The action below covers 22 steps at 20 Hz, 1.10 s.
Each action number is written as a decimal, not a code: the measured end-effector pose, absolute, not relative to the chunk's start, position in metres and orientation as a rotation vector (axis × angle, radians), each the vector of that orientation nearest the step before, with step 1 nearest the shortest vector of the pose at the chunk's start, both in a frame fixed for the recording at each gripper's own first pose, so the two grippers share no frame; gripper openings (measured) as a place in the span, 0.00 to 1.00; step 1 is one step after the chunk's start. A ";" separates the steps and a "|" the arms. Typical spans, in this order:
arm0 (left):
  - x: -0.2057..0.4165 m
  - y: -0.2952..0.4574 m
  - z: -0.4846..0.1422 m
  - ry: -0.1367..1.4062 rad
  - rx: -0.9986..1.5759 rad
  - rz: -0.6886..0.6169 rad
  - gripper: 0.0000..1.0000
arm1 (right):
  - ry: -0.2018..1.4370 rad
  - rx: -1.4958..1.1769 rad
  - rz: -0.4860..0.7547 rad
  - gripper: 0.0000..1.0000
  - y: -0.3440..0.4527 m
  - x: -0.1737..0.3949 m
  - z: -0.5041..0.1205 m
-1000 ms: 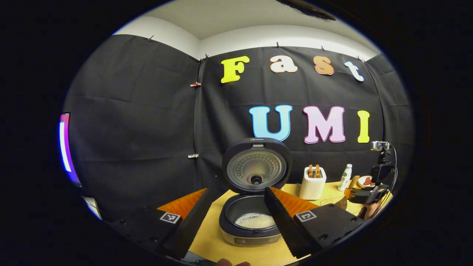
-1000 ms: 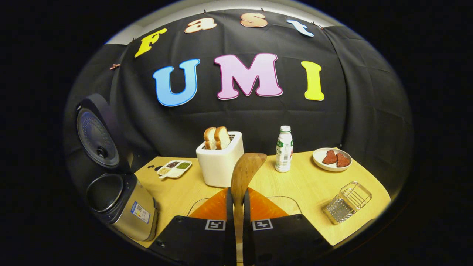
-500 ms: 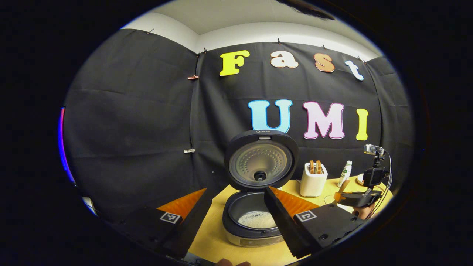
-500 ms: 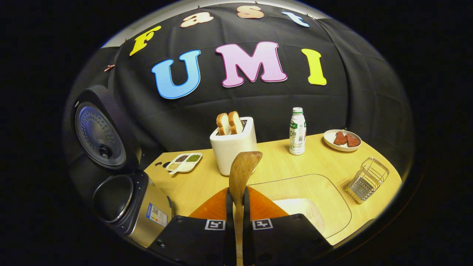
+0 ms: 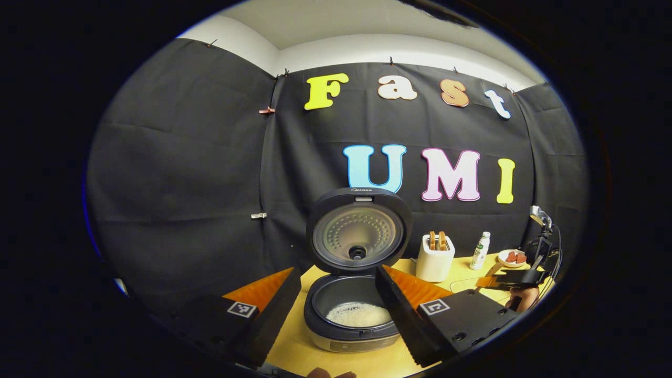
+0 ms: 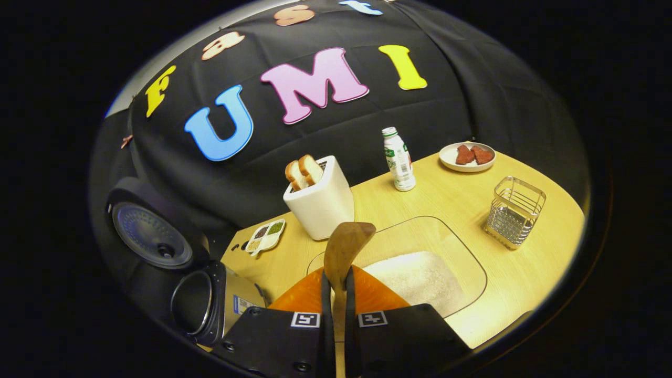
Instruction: Close the left gripper, press the button to open the rice cooker; take a wooden spoon from the chopstick holder with the right hand, scoop a spoonful of rice and pour it into the rice cooker, then put the wooden spoon back into the chopstick holder.
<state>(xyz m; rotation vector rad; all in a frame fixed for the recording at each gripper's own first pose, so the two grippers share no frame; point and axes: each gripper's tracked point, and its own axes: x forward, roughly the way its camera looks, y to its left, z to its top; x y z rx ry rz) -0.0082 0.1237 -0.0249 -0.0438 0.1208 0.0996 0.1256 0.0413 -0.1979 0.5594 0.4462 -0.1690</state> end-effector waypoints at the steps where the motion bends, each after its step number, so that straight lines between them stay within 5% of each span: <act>1: -0.007 0.121 -0.024 0.122 -0.044 0.098 0.96 | 0.433 0.600 -0.180 0.12 0.035 0.123 -0.194; 15: -0.017 0.117 0.004 0.062 -0.005 0.119 0.97 | 0.272 0.815 -0.174 0.11 0.009 0.121 -0.124; 22: -0.023 0.157 -0.009 0.065 -0.065 0.219 0.96 | 0.247 0.718 0.094 0.11 0.125 0.131 -0.050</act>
